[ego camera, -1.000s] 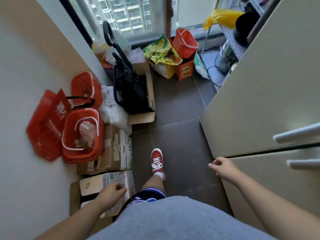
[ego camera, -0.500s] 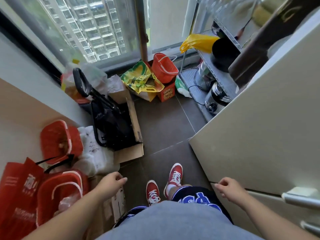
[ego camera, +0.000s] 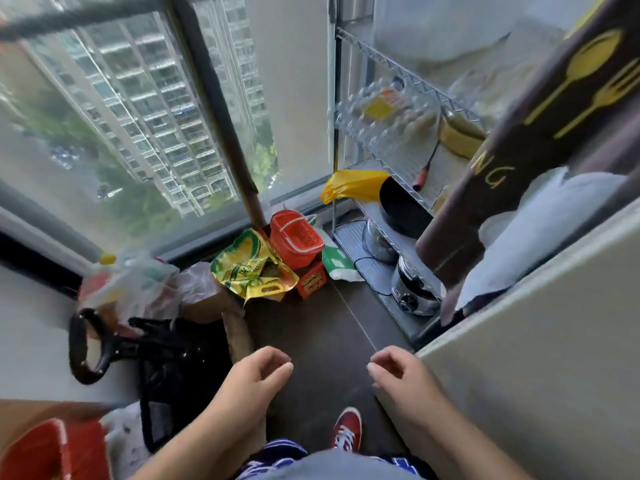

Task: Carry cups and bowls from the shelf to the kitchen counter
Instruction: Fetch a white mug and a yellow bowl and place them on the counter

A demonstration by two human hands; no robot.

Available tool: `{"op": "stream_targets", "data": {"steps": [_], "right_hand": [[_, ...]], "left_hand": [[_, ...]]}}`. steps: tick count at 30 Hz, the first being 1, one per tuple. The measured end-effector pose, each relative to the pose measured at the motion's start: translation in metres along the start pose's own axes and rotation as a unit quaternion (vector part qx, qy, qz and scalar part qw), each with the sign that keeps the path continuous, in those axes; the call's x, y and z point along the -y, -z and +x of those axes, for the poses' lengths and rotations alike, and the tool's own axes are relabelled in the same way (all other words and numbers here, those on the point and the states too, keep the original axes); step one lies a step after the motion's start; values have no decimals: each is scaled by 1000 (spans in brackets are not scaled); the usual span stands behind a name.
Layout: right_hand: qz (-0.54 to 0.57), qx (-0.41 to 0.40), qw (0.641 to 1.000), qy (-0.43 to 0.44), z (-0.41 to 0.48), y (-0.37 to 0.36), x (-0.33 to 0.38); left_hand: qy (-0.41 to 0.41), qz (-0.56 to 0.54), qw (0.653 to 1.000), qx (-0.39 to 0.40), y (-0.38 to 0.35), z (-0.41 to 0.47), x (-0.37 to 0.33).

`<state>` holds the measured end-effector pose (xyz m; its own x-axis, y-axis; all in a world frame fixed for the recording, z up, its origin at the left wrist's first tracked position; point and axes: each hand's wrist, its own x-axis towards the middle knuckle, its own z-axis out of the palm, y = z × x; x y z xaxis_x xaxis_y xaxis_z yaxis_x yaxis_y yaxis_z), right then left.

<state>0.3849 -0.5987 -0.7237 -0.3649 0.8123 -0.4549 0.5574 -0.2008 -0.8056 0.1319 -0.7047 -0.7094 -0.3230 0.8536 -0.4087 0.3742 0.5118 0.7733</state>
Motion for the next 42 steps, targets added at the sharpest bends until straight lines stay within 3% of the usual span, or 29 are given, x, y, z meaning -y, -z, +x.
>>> {"op": "stream_targets", "data": {"steps": [5, 11, 16, 23, 29, 36, 42], "right_hand": [[12, -42, 994, 105, 25, 29, 98], [103, -109, 972, 183, 49, 71, 179], [162, -213, 938, 221, 63, 99, 223], [138, -373, 875, 278, 99, 132, 298], [74, -500, 802, 319, 119, 184, 364], [-28, -621, 694, 363, 90, 256, 441], [-72, -650, 626, 425, 50, 307, 500]], "left_hand": [[-109, -34, 993, -23, 20, 39, -88], [-230, -80, 970, -4, 46, 89, -182], [-306, -117, 944, 31, 59, 138, -251], [-395, -178, 894, 109, 90, 210, -352], [-515, -171, 825, 160, 131, 254, -448], [-666, -150, 719, 130, 162, 255, -573], [-737, -141, 652, 108, 176, 224, -652]]}}
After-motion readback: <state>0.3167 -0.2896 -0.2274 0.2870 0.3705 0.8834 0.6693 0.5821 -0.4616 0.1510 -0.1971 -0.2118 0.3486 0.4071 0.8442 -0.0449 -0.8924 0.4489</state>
